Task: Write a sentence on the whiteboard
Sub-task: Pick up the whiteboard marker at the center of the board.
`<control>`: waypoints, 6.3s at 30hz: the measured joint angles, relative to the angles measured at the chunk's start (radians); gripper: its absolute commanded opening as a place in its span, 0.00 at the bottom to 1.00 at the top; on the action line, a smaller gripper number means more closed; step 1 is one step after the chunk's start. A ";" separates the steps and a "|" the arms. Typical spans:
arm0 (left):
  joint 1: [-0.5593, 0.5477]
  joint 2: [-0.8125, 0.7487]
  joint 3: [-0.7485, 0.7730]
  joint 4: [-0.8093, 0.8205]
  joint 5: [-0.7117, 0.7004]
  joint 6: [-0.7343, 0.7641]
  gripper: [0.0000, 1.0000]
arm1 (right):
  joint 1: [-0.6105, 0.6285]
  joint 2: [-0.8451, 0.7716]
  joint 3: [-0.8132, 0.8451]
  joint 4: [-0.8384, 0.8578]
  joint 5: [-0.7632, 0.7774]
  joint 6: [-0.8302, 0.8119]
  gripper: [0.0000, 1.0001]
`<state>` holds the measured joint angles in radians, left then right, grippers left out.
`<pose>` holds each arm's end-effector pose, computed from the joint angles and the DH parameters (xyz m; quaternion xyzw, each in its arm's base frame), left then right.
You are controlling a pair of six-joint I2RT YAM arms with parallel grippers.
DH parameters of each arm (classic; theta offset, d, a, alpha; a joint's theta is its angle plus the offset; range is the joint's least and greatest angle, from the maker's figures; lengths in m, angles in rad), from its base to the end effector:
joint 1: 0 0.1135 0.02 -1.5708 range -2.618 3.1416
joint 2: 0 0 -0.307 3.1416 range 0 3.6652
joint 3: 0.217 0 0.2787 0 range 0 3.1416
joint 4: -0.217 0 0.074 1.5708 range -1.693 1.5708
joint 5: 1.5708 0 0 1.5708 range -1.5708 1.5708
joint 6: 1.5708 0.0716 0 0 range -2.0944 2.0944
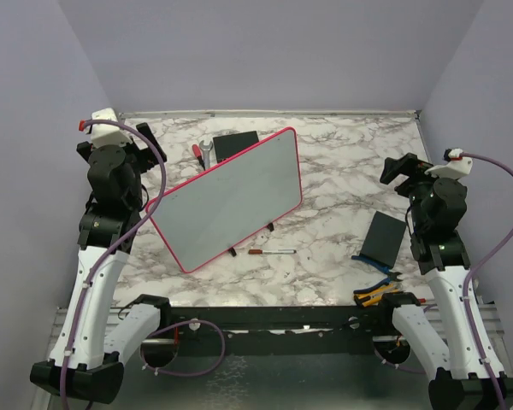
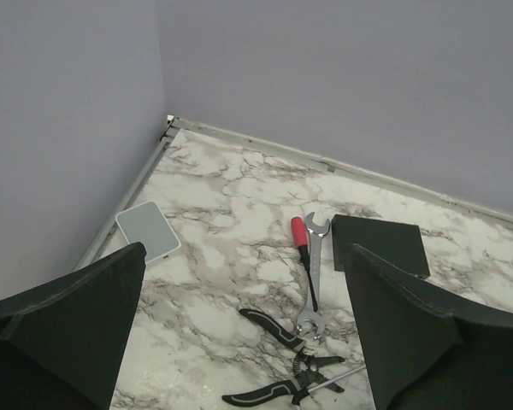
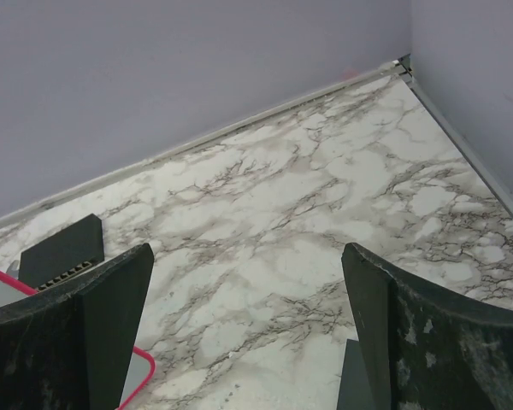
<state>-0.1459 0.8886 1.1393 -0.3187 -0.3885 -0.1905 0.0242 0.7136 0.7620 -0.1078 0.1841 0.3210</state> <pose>0.2168 -0.0044 0.4679 -0.1477 0.7139 0.0269 0.6840 0.2012 -0.0082 0.3790 0.1695 0.7074 0.0514 0.6842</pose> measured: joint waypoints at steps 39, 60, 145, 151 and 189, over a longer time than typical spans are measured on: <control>-0.828 0.423 0.412 -0.097 0.418 0.275 0.99 | 0.000 -0.014 0.000 -0.002 -0.023 0.000 0.96; -0.948 0.523 -0.129 -0.056 0.530 0.180 0.96 | 0.000 0.016 -0.008 0.000 -0.037 0.000 0.95; -0.989 0.889 0.001 0.005 0.224 -0.013 0.53 | 0.000 -0.001 -0.016 -0.001 -0.071 0.000 0.95; -1.001 0.774 -0.090 -0.022 0.243 -0.064 0.53 | 0.000 -0.001 -0.016 -0.001 -0.071 0.001 0.95; -1.074 0.587 -0.214 -0.074 0.125 0.021 0.00 | 0.000 0.161 -0.031 -0.072 -0.466 0.082 0.91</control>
<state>-1.2198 1.4757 0.9253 -0.3927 -0.2634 -0.1696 0.0242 0.8749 0.7307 -0.1802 -0.2821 0.4026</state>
